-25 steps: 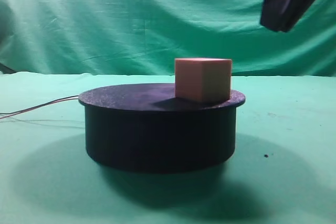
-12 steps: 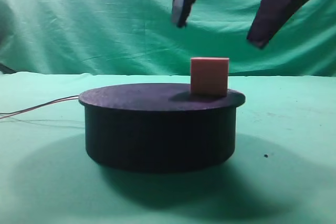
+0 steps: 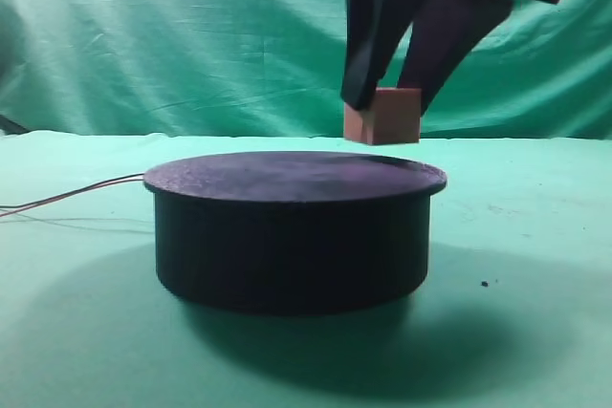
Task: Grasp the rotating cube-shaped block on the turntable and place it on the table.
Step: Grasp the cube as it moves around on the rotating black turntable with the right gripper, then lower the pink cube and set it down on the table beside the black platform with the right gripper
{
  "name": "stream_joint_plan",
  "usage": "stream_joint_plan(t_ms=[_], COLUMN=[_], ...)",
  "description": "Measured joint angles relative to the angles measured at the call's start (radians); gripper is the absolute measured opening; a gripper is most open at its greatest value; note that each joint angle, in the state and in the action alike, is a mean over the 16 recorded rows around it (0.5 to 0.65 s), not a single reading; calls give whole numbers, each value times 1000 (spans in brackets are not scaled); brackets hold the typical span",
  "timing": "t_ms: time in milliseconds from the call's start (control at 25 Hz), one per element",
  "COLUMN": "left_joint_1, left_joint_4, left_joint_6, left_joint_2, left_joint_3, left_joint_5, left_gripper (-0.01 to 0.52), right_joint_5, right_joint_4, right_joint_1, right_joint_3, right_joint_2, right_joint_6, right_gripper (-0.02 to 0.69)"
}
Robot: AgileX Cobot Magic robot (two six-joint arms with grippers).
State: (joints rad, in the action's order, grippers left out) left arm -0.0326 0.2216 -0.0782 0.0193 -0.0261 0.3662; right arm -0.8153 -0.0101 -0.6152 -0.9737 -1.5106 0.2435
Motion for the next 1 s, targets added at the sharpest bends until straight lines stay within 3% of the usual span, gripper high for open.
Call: stream_joint_plan(t_ms=[200, 640, 800, 1000], left_joint_1=[0, 0, 0, 0], left_joint_4=[0, 0, 0, 0], left_joint_6=[0, 0, 0, 0], left_joint_2=[0, 0, 0, 0], left_joint_3=[0, 0, 0, 0], left_joint_5=[0, 0, 0, 0], left_gripper=[0, 0, 0, 0], right_joint_5=[14, 59, 14, -61], right_joint_4=[5, 18, 2, -19], right_joint_1=[39, 40, 40, 40], right_joint_3=[98, 187, 159, 127], right_joint_2=[33, 55, 134, 290], right_joint_6=[-5, 1, 17, 35], right_gripper=[238, 405, 370, 227])
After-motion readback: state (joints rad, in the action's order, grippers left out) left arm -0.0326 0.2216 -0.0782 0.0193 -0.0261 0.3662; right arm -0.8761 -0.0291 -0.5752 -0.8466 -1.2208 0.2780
